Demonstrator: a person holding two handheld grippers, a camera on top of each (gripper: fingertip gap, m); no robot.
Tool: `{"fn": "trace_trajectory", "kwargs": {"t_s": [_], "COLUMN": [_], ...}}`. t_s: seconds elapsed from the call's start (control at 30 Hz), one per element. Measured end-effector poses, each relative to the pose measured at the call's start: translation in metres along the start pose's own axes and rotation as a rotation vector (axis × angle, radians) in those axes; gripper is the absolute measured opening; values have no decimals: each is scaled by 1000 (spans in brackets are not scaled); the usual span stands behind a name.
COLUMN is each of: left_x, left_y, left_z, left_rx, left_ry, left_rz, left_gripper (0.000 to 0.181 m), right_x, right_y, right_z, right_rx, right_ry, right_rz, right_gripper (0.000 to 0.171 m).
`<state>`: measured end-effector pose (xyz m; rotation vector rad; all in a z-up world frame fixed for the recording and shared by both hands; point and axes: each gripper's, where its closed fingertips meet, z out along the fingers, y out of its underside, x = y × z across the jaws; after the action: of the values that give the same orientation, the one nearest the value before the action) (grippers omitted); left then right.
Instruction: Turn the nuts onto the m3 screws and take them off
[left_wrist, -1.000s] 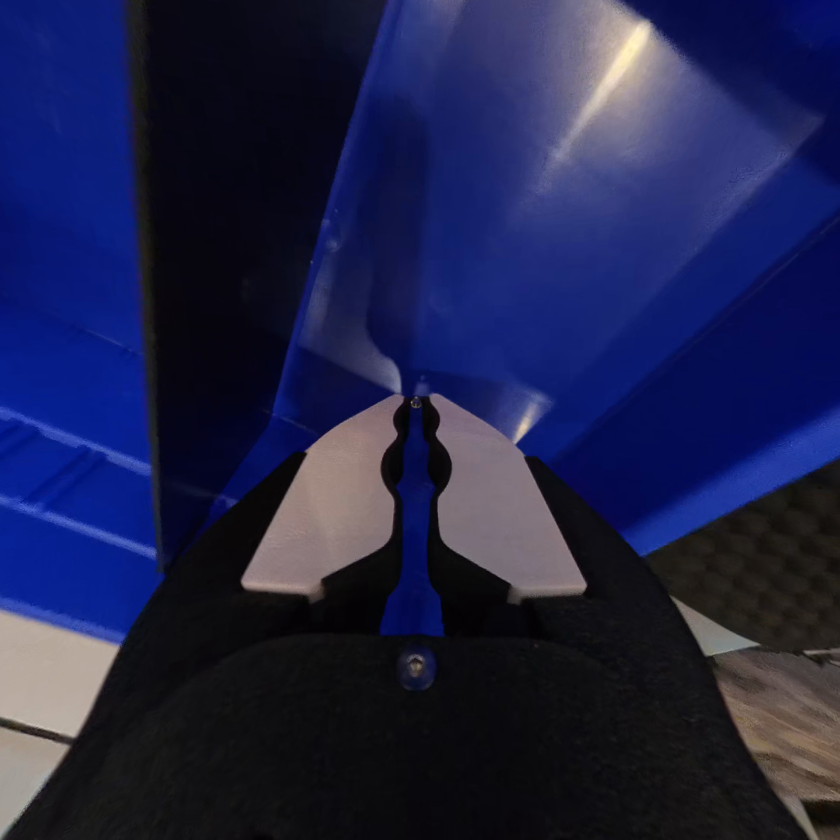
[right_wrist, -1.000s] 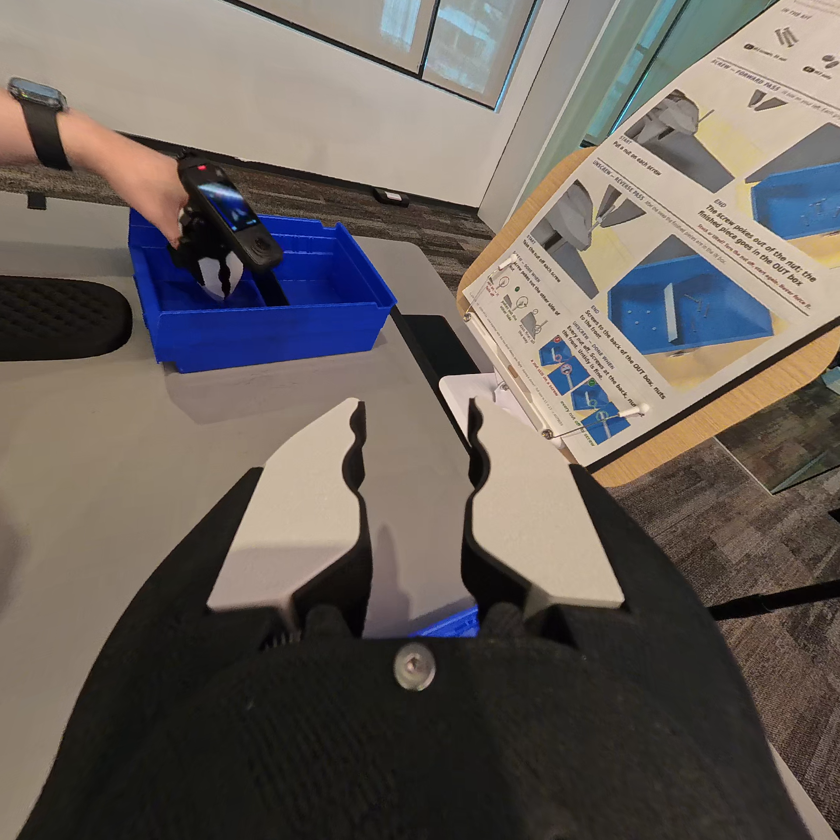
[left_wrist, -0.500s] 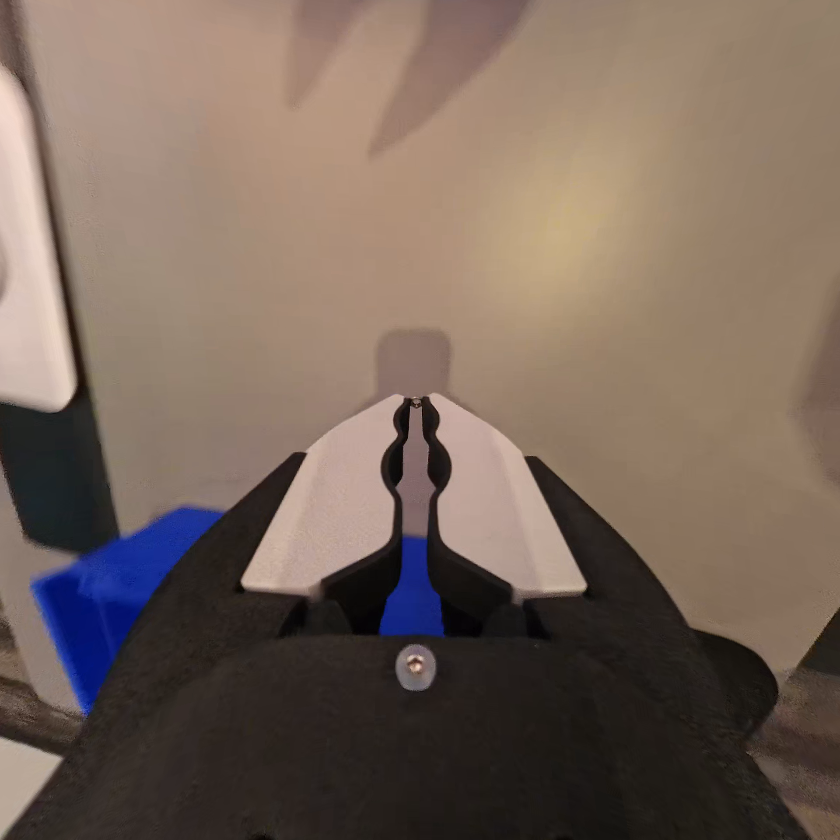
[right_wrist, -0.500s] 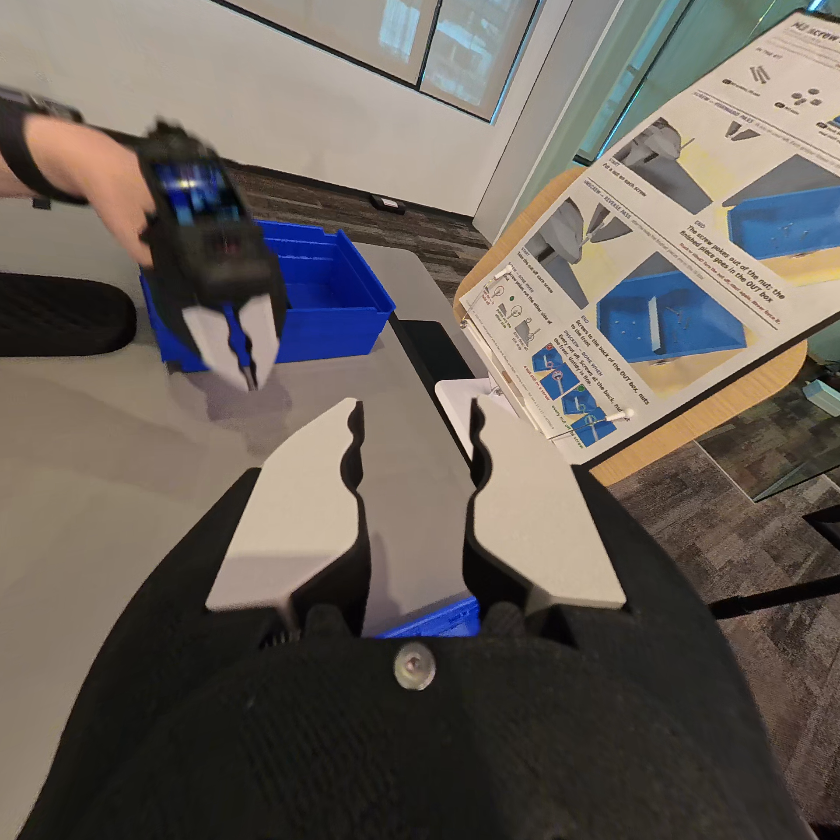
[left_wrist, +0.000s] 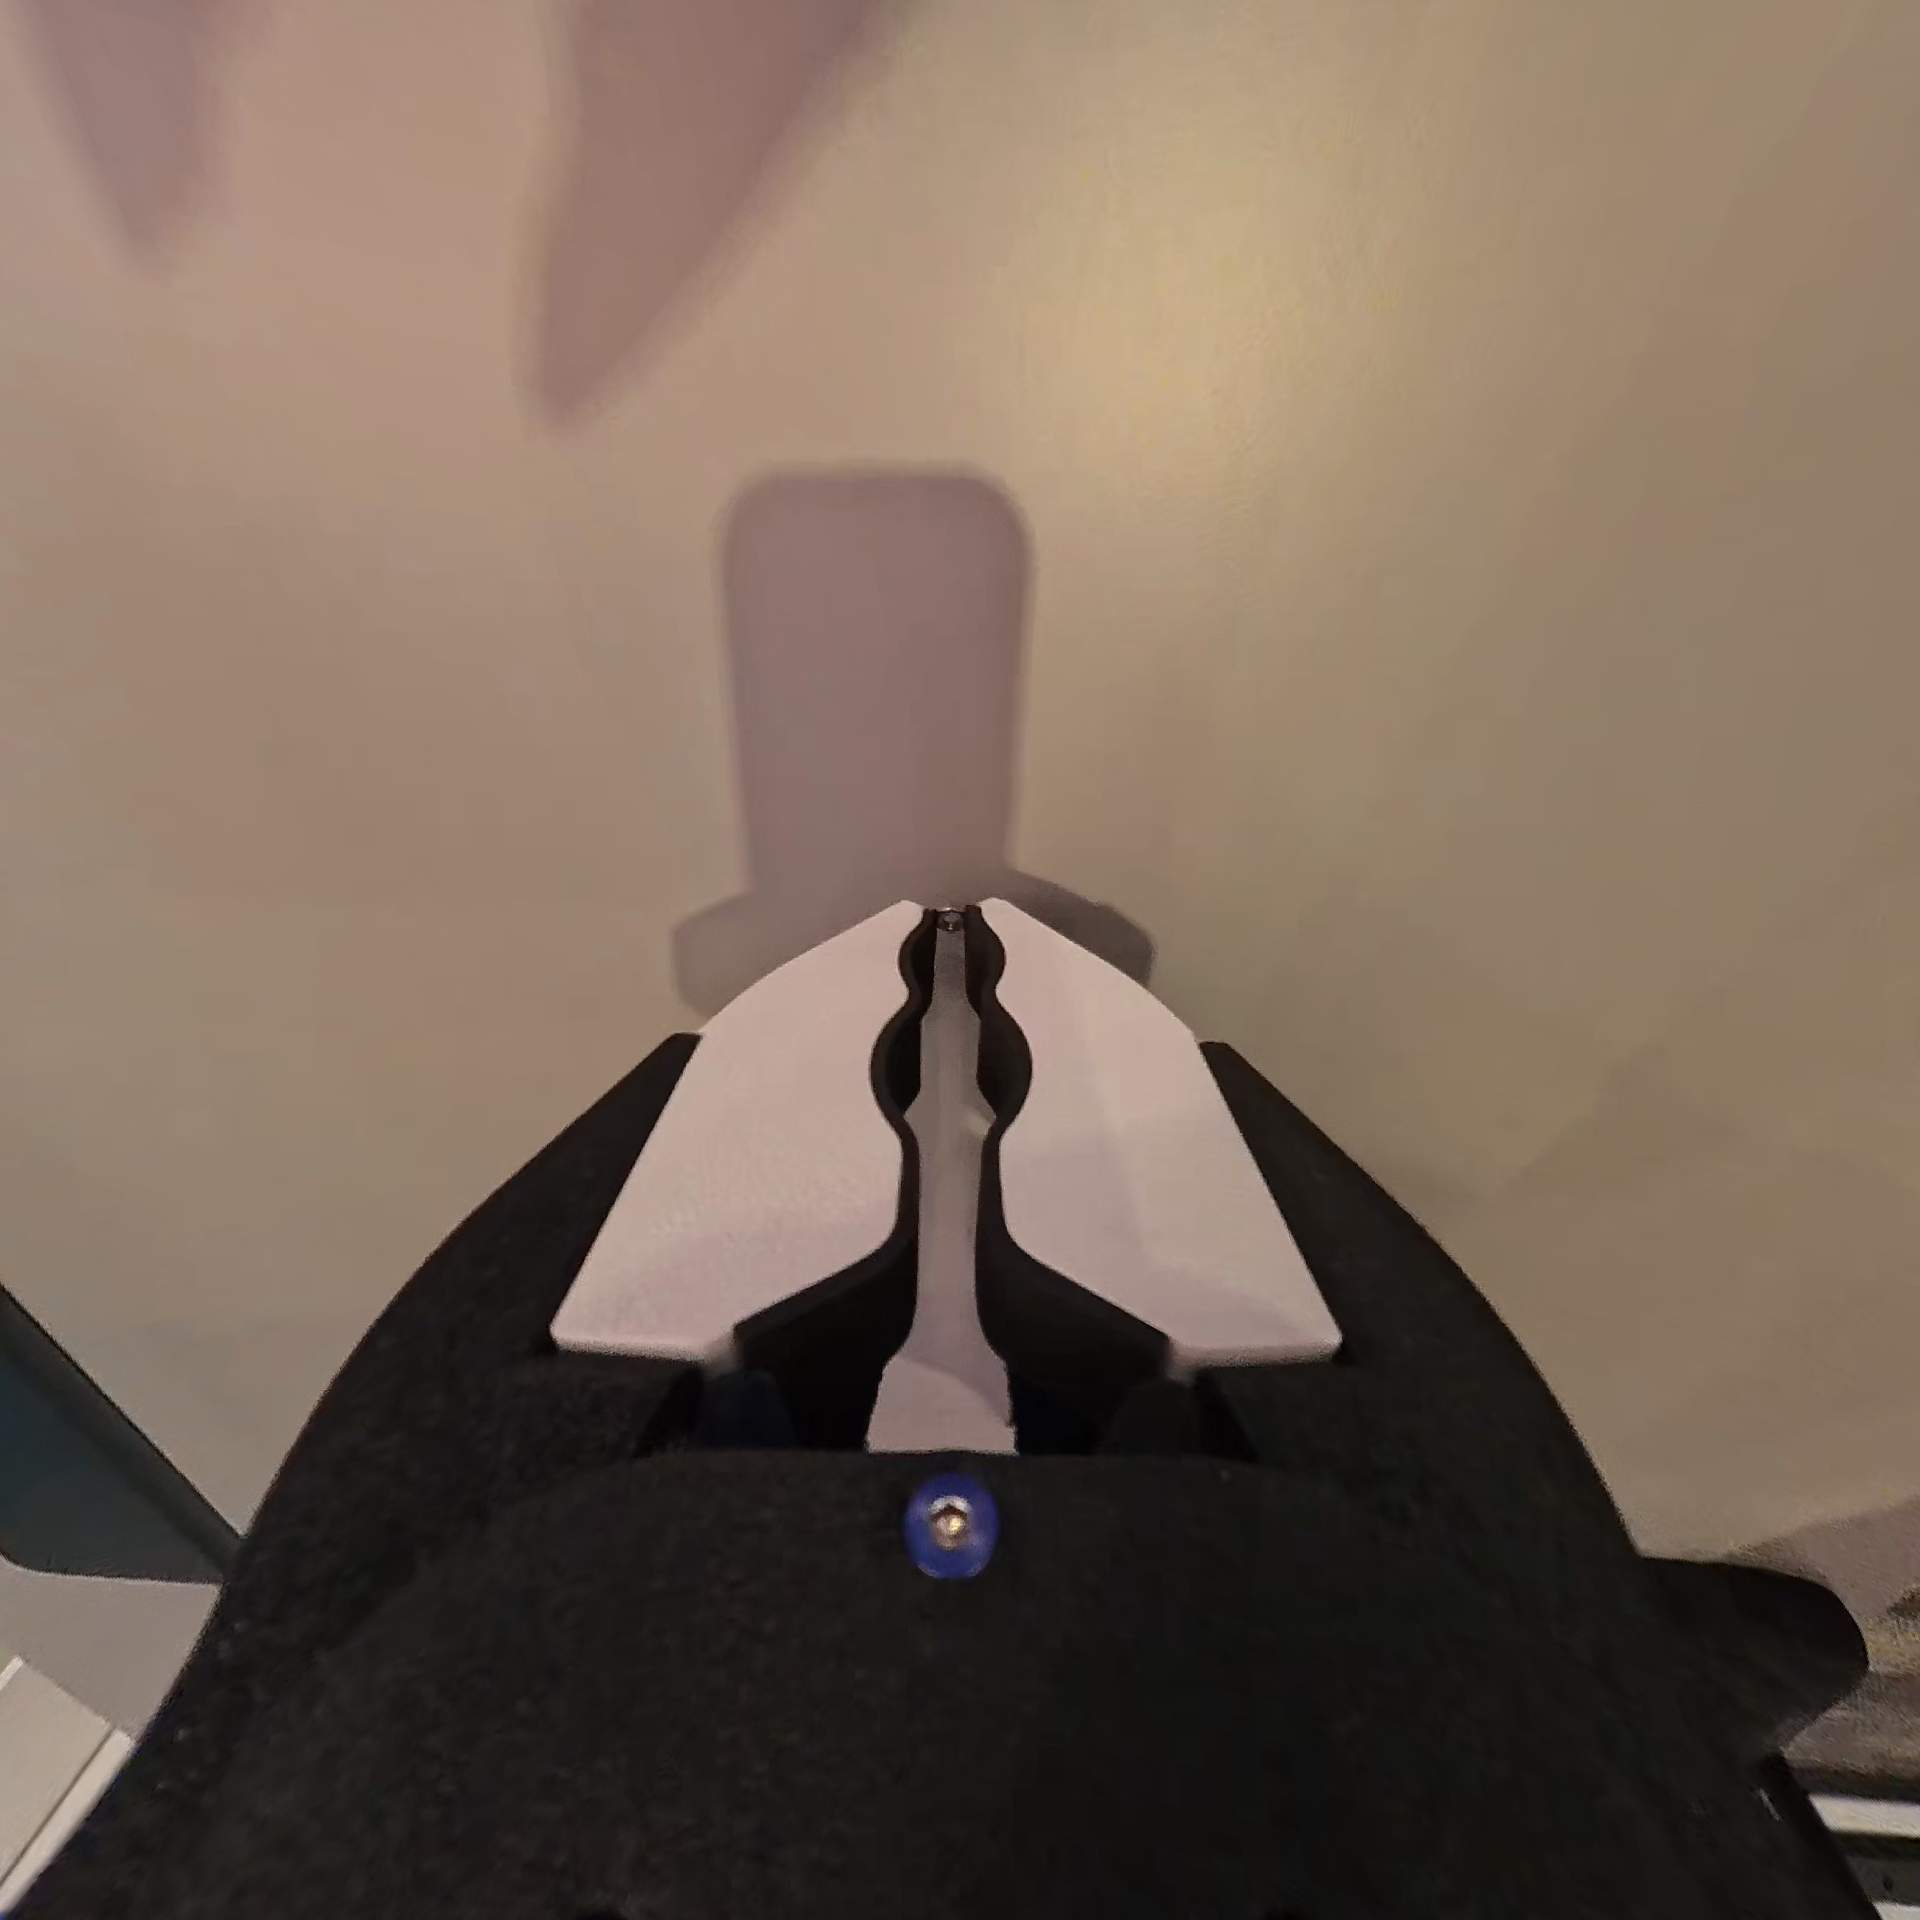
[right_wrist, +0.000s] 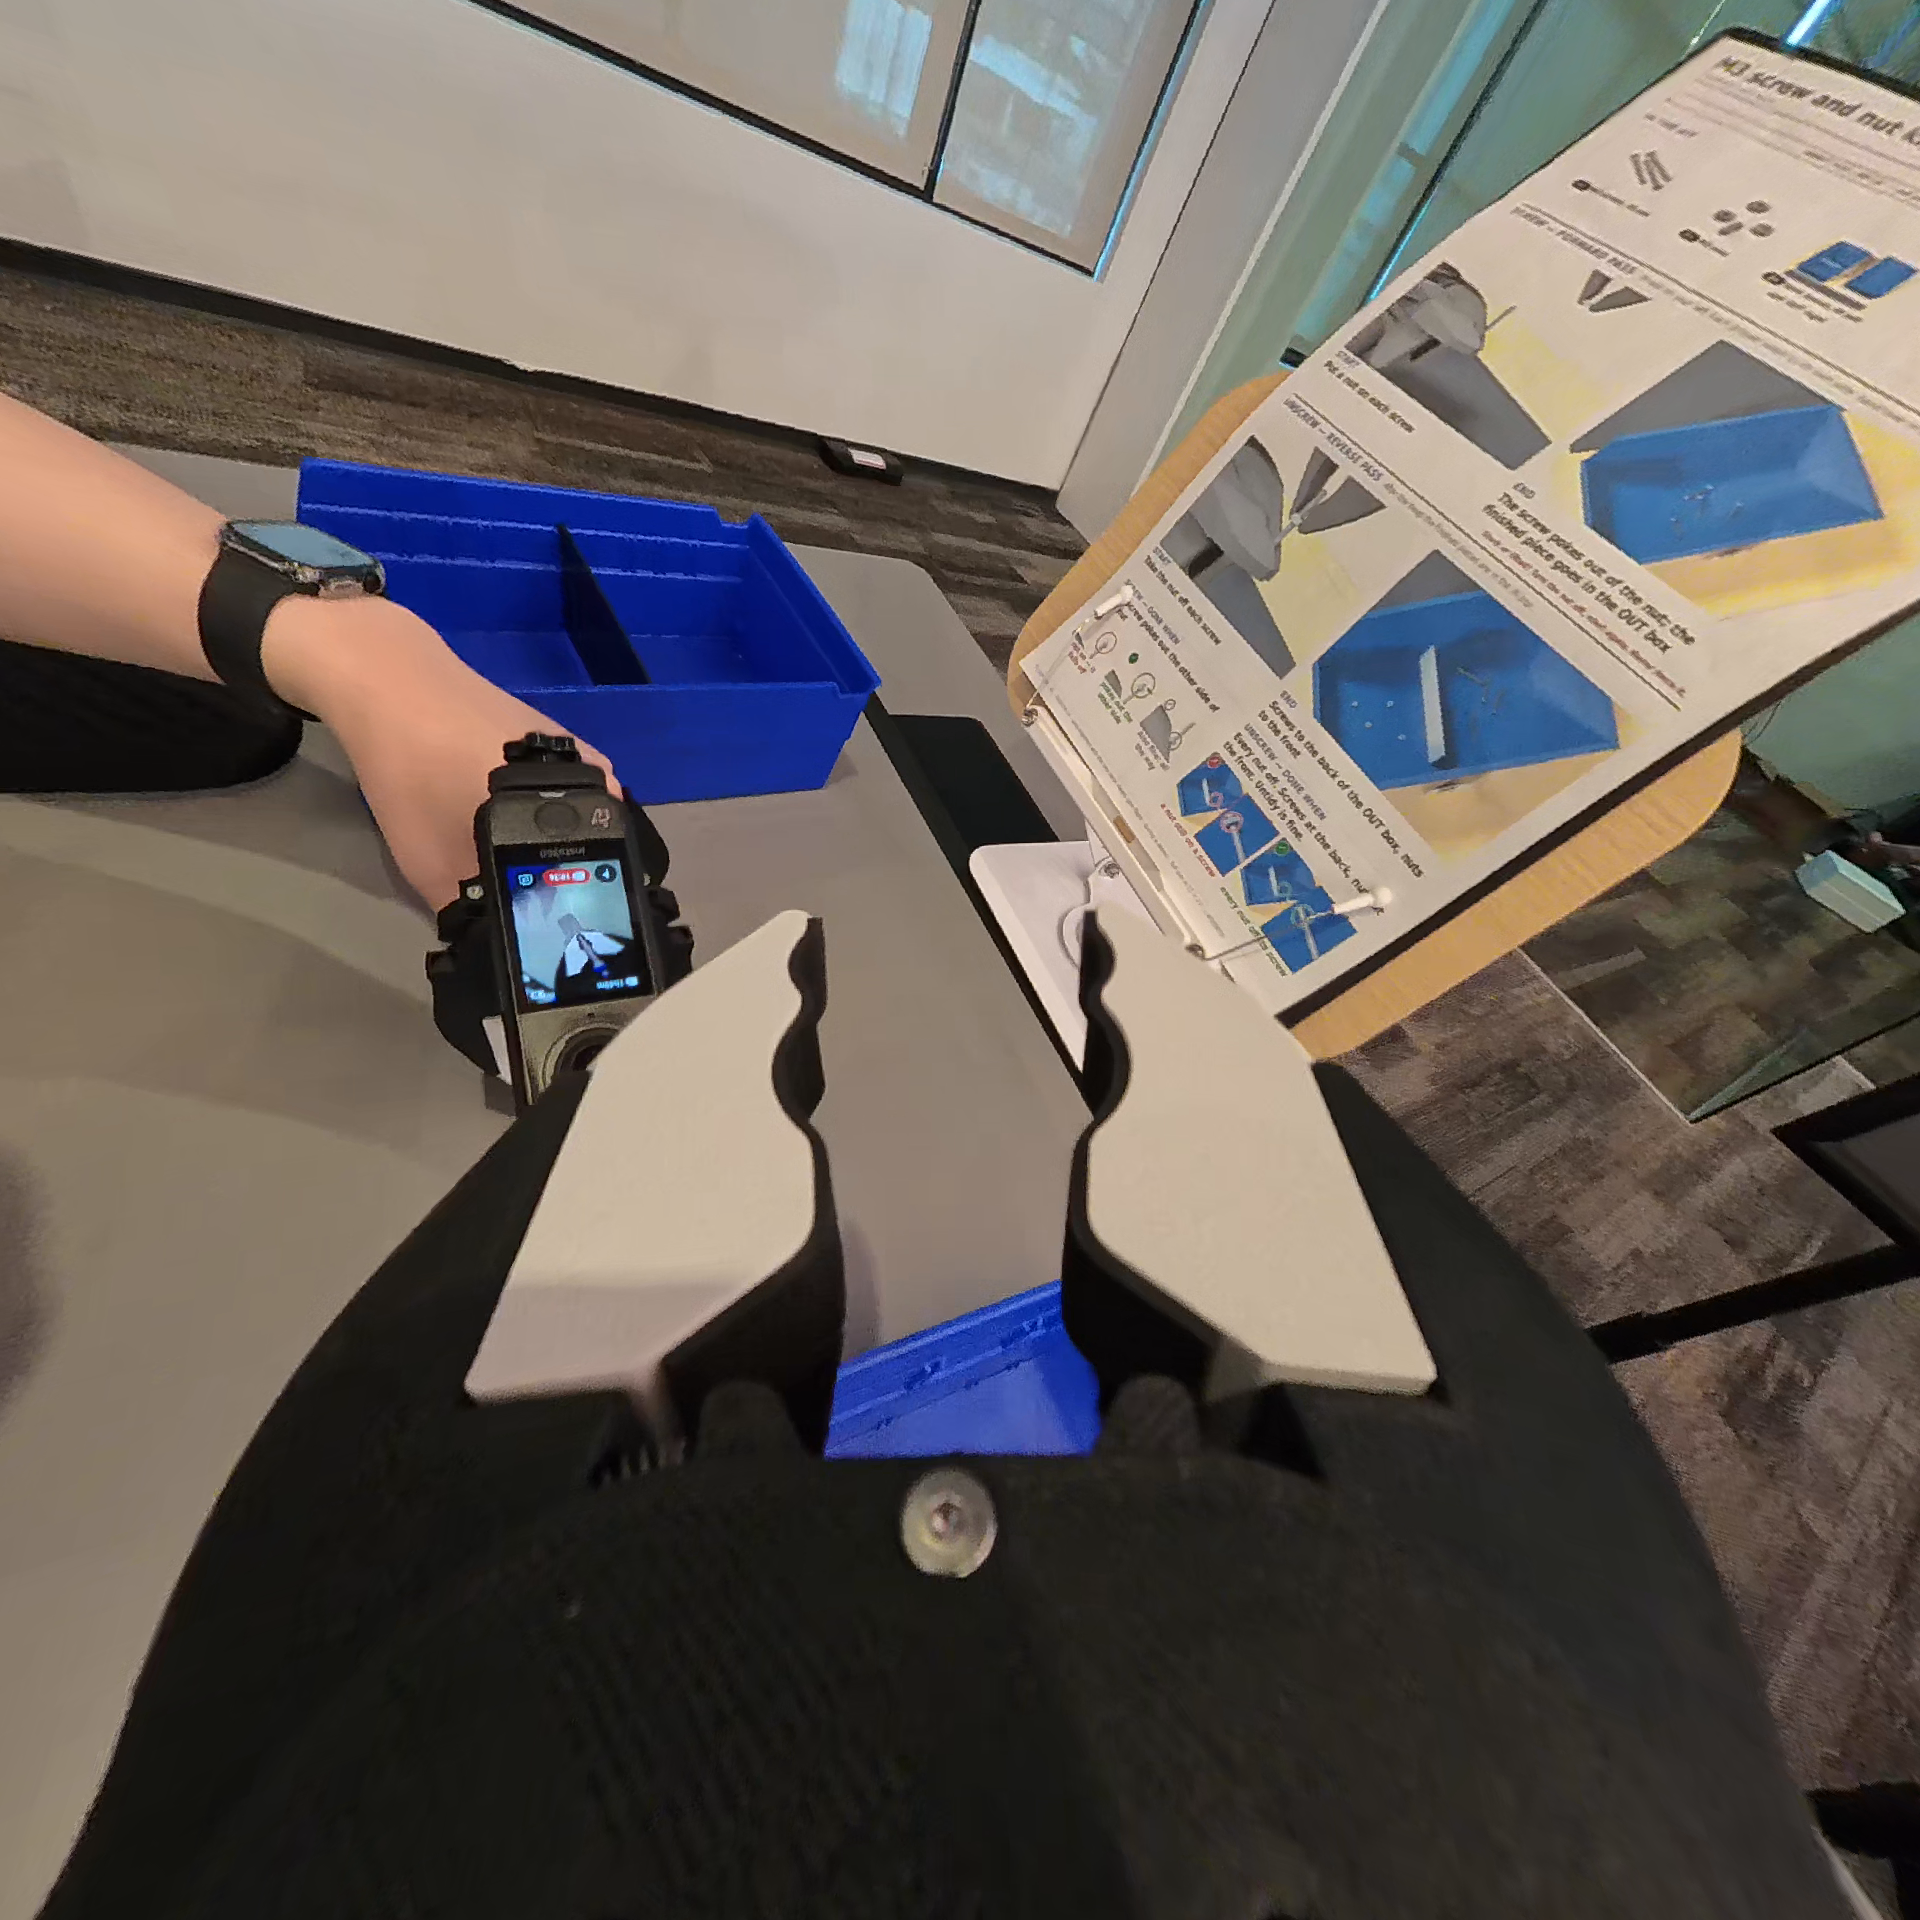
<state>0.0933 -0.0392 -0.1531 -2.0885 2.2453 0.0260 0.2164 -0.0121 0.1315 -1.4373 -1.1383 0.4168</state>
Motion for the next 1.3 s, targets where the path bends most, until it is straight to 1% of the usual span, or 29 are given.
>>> {"fn": "trace_trajectory", "kwargs": {"t_s": [0.2,0.27,0.3,0.37,0.47,0.57,0.63,0.7,0.83,0.93,1.0,1.07,1.13,1.23,1.3], "left_x": [1,2,1,-4,-21,-40,-53,-64,-83,-97,-108,-115,-114,-118,-119], "left_y": [-5,-8,-11,-15,-8,24,63,107,189,230,249,261,264,264,265], "left_z": [8,7,3,-13,-55,-105,-129,-144,-148,-137,-124,-110,-101,-89,-81], "left_rx": [26,61,88,162,291,406,410,378,292,270,238,208,206,213,204], "left_ry": [31,65,81,90,48,-12,-67,-117,-124,-59,-16,33,94,102,113], "left_rz": [26,5,-11,-48,-128,-217,-285,-322,-380,-382,-364,-330,-273,-183,-137], "left_gripper": [6,16,18,20,21,21,21,20,19,19,19,19,15,14,20], "right_x": [8,11,12,15,20,25,25,20,14,13,12,6,-2,-13,-18], "right_y": [8,11,12,14,17,15,11,-1,-20,-22,-22,-23,-25,-23,-22], "right_z": [-2,-2,-2,-2,-2,-1,3,8,21,33,42,50,57,69,76], "right_rx": [-6,-12,-14,-19,-16,14,58,138,286,322,339,359,383,383,387], "right_ry": [4,10,13,24,38,44,31,-30,-110,-116,-108,-133,-166,-209,-223], "right_rz": [31,40,44,51,66,86,108,149,227,249,249,262,278,293,294], "right_gripper": [48,49,49,50,50,50,49,49,49,49,48,49,49,50,50]}}
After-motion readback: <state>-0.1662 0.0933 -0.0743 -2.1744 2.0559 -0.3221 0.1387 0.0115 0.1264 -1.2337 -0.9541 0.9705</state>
